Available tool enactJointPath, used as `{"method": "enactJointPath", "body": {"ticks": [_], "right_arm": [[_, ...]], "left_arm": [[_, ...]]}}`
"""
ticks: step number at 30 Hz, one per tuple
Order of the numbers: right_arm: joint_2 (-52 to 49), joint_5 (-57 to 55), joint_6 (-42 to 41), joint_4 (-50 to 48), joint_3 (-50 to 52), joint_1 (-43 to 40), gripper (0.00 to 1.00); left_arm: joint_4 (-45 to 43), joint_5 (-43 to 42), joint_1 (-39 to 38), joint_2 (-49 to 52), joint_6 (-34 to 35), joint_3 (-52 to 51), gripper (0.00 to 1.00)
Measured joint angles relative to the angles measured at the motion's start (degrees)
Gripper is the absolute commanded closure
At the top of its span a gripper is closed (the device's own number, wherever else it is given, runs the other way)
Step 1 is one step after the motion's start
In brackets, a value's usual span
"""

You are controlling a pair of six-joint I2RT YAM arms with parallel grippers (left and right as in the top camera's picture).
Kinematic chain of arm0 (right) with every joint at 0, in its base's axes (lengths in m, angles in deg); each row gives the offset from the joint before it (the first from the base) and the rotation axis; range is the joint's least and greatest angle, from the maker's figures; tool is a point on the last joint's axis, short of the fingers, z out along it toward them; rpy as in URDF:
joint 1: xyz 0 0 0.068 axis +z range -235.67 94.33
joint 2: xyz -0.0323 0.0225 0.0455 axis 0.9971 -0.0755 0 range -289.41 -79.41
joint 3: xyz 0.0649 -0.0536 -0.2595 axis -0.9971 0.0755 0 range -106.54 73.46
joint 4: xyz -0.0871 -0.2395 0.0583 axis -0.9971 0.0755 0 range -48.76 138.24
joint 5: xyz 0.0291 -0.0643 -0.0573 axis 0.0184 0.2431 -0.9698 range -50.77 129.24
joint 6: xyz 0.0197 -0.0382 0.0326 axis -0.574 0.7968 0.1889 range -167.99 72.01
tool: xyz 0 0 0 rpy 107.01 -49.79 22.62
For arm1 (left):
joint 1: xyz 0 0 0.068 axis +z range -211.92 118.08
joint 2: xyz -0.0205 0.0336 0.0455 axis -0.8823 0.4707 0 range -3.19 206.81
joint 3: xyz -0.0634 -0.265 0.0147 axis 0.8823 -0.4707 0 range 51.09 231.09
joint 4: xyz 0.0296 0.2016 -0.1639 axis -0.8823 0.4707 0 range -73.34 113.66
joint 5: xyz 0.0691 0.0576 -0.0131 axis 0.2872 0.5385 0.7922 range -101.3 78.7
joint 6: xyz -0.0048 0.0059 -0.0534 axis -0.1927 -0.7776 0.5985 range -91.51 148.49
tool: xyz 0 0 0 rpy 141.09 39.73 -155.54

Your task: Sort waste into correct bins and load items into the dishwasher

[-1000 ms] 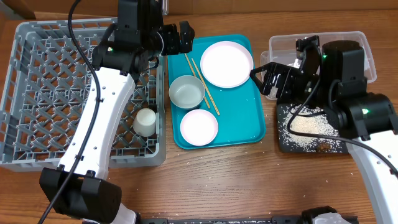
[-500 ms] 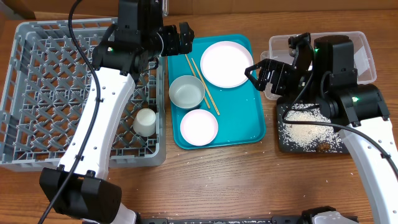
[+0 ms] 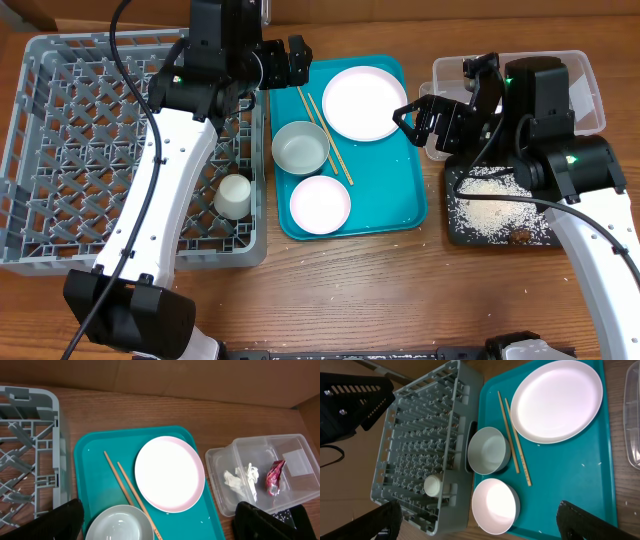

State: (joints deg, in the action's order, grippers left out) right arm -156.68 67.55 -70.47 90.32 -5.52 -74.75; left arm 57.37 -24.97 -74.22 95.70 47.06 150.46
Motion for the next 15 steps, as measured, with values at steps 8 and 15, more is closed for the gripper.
{"method": "enactJointPath", "body": {"ticks": [8,15], "right_arm": [[0.00,0.00,0.00,-0.20,0.00,0.00,0.00],[0.00,0.00,0.00,-0.15,0.00,0.00,0.00]], "left_arm": [[-0.02,0.00,0.00,0.00,0.00,0.00,0.03],[-0.04,0.00,0.00,0.00,0.00,0.00,0.03]]}}
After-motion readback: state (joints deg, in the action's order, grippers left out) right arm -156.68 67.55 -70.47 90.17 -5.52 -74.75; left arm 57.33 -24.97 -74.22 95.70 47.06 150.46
